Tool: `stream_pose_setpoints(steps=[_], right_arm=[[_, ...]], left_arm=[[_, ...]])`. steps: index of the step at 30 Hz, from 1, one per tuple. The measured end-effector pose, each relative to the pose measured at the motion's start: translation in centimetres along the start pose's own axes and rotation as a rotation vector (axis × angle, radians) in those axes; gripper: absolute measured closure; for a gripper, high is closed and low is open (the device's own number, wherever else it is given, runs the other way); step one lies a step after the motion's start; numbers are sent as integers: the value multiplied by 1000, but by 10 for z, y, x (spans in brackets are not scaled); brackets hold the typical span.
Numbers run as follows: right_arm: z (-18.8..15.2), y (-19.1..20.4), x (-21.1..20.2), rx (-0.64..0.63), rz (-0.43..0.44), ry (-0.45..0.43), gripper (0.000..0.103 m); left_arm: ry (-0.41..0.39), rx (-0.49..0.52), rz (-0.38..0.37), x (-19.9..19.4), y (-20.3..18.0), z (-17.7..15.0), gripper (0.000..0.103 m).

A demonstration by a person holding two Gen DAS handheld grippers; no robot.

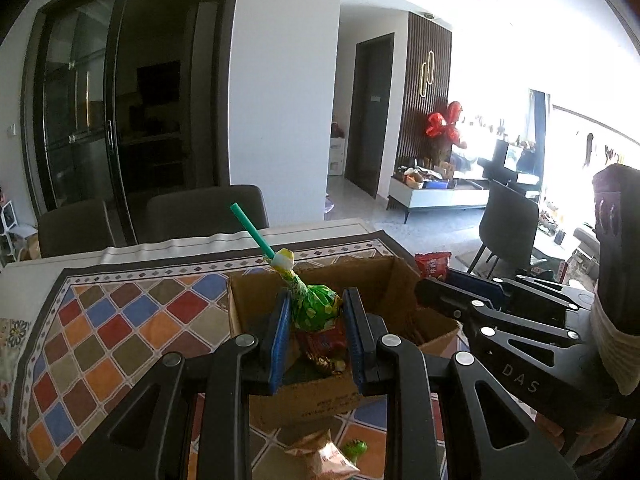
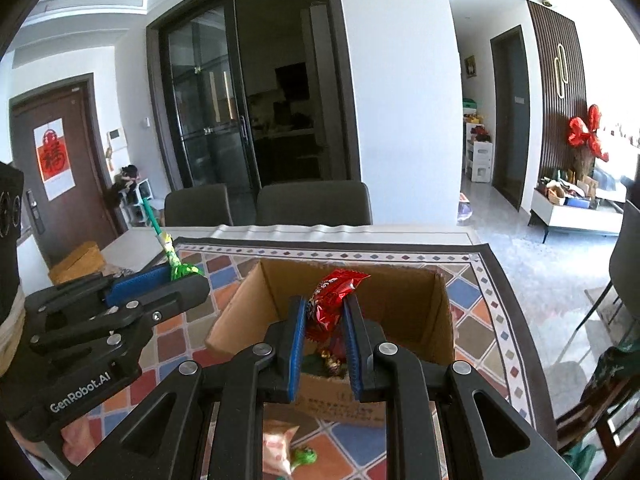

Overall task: Organize snacks
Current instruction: 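Carry both candies into the box and open both tools to release them, then move both open tools back to the biscuit packet and green candy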

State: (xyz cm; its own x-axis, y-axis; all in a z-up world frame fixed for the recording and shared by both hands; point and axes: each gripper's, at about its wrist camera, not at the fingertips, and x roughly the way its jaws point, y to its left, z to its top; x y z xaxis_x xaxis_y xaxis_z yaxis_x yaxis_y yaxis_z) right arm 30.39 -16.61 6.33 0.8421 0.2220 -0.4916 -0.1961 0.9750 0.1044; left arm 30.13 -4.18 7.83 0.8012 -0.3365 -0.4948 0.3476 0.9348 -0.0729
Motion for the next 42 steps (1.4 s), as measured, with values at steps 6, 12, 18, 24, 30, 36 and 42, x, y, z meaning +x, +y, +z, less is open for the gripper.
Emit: stream_pose_setpoints(steps=[6, 12, 18, 24, 30, 36, 42], right_arm=[[5, -7, 15, -7, -22, 20, 83], [9, -19, 32, 2, -44, 50, 83], [8, -23, 44, 18, -79, 78, 67], [4, -24, 36, 18, -81, 69, 66], [-3, -19, 20, 17, -65, 47, 66], [-15, -14, 8, 18, -42, 38, 66], [-31, -11, 1, 27, -20, 47, 66]], left_arm=[[45, -3, -2, 26, 2, 7, 77], [96, -12, 7, 53, 4, 11, 76], [116, 3, 48, 61, 3, 11, 59], [105, 12, 73, 51, 3, 6, 58], [96, 7, 54, 34, 3, -6, 58], [100, 12, 41, 18, -2, -20, 57], [115, 9, 24, 8, -4, -35, 57]])
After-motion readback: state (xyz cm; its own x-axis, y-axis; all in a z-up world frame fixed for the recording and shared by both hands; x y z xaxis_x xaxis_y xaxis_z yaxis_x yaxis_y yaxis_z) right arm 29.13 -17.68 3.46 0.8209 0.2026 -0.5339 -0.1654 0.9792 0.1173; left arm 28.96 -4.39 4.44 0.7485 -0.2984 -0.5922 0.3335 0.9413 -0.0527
